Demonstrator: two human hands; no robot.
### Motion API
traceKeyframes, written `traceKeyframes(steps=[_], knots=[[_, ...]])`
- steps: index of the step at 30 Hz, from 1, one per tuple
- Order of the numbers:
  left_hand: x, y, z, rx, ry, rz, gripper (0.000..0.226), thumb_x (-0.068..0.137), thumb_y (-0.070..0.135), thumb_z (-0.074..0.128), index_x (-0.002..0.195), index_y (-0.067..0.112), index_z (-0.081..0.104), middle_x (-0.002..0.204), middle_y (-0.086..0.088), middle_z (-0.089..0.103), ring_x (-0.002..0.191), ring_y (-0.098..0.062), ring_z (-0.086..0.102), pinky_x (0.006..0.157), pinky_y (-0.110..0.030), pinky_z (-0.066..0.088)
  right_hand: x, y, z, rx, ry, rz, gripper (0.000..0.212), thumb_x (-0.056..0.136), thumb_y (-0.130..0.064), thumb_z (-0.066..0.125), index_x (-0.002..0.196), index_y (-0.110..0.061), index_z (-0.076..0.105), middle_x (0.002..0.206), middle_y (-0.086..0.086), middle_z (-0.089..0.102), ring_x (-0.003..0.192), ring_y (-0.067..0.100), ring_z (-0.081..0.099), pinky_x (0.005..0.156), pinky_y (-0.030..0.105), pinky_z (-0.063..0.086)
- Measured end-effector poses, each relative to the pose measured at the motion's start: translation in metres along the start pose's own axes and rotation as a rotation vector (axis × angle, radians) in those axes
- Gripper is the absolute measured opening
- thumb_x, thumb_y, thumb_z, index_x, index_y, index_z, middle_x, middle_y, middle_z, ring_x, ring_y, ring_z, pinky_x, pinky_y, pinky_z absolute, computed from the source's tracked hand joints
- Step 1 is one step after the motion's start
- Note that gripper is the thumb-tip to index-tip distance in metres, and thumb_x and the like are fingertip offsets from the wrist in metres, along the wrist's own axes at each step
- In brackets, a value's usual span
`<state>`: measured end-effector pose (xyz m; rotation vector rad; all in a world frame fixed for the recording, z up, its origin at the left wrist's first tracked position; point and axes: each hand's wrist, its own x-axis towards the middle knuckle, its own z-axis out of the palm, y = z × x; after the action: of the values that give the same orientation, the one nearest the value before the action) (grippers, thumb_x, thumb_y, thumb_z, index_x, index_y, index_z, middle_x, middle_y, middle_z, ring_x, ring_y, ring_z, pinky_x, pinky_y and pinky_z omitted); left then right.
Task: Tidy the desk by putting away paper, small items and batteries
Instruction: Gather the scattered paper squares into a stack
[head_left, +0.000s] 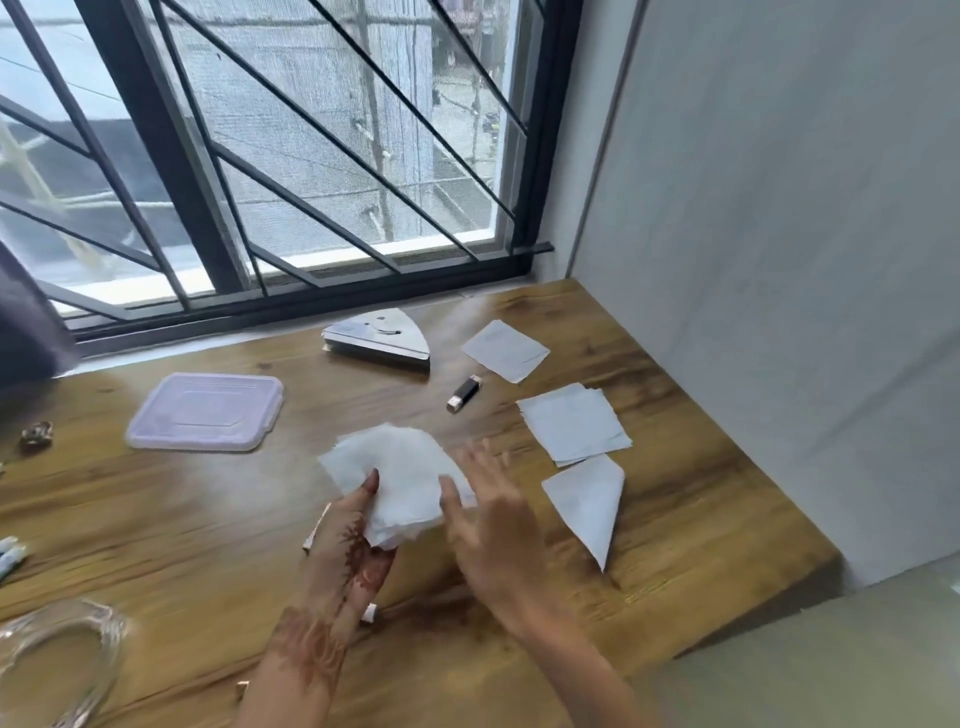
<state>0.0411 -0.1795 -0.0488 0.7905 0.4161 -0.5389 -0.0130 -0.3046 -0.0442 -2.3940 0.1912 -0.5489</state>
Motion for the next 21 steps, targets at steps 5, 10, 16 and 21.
traceKeyframes(steps=[5, 10, 16, 21], knots=[[0.008, -0.004, -0.001, -0.077, -0.079, 0.004, 0.057, 0.068, 0.023, 0.077, 0.117, 0.002, 0.061, 0.124, -0.014, 0.062, 0.108, -0.026, 0.061, 0.086, -0.048, 0.048, -0.003, 0.07, -0.024, -0.388, -0.072, 0.336, 0.063, 0.098, -0.043, 0.028, 0.144, -0.001, 0.02, 0.154, 0.012, 0.016, 0.144, 0.02, 0.005, 0.114, 0.031, -0.01], [0.005, -0.006, 0.01, -0.027, -0.086, -0.006, 0.075, 0.06, 0.024, 0.079, 0.126, 0.001, 0.053, 0.125, -0.017, 0.06, 0.104, -0.026, 0.063, 0.081, -0.044, 0.051, -0.004, 0.096, -0.01, -0.596, -0.134, 0.356, 0.063, 0.098, -0.041, 0.03, 0.14, 0.005, 0.025, 0.149, 0.017, 0.026, 0.142, 0.025, 0.018, 0.112, 0.036, -0.009], [0.002, -0.008, 0.011, -0.038, -0.095, -0.023, 0.044, 0.083, 0.018, 0.053, 0.124, 0.001, 0.053, 0.115, -0.016, 0.065, 0.093, -0.024, 0.068, 0.066, -0.038, 0.059, -0.004, 0.1, 0.003, -0.637, -0.031, 0.223, 0.041, 0.058, 0.001, 0.083, 0.096, 0.004, 0.069, 0.104, 0.019, 0.068, 0.109, 0.033, 0.06, 0.101, 0.05, 0.031], [-0.003, -0.01, 0.009, -0.033, -0.095, -0.016, 0.025, 0.093, 0.015, 0.046, 0.111, 0.003, 0.058, 0.091, -0.01, 0.074, 0.074, -0.02, 0.072, 0.052, -0.031, 0.058, -0.004, 0.097, -0.004, -0.286, 0.119, 0.166, 0.027, 0.088, -0.003, 0.058, 0.115, 0.0, 0.061, 0.122, 0.014, 0.061, 0.127, 0.028, 0.044, 0.111, 0.043, 0.026]])
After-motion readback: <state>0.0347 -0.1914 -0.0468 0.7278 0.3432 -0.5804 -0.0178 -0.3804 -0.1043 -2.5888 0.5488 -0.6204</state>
